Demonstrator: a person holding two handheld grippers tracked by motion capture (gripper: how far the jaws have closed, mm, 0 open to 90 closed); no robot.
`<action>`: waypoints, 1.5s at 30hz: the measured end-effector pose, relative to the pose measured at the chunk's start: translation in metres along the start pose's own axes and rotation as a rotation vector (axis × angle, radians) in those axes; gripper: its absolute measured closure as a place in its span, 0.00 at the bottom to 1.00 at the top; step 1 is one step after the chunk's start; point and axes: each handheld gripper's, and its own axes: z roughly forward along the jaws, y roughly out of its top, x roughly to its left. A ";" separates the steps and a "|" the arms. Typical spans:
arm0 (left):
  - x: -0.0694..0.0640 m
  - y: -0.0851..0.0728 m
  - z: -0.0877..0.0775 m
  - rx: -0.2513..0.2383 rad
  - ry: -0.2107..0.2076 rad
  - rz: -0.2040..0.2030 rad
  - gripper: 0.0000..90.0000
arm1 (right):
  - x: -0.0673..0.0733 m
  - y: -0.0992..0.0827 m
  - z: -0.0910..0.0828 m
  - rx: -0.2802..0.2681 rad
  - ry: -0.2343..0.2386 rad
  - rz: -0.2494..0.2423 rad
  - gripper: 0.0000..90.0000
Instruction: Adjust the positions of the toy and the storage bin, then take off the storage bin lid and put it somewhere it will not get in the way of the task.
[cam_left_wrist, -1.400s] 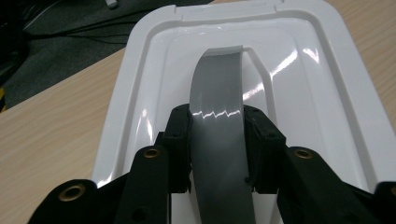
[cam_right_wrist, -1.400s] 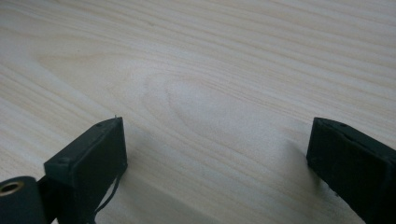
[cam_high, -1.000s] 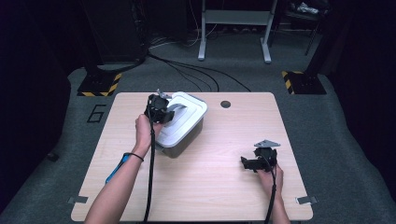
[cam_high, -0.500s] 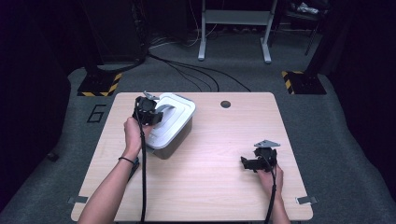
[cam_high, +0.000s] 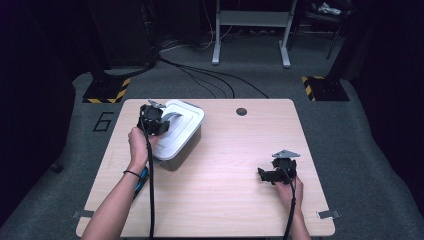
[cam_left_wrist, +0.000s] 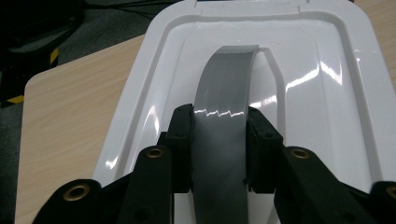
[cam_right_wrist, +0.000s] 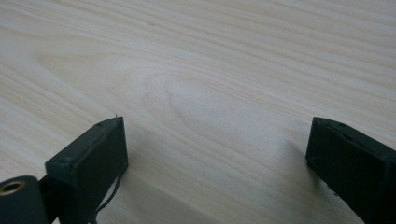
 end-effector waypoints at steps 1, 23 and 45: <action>0.000 -0.001 0.000 -0.002 -0.001 0.000 0.75 | 0.000 0.000 0.000 0.002 -0.001 0.001 0.05; 0.004 0.000 -0.001 0.009 -0.056 0.013 0.75 | 0.000 0.000 0.000 0.005 -0.002 -0.008 0.05; 0.016 0.006 -0.023 -0.082 -0.066 -0.008 0.75 | 0.000 0.000 0.000 0.004 -0.001 -0.007 0.05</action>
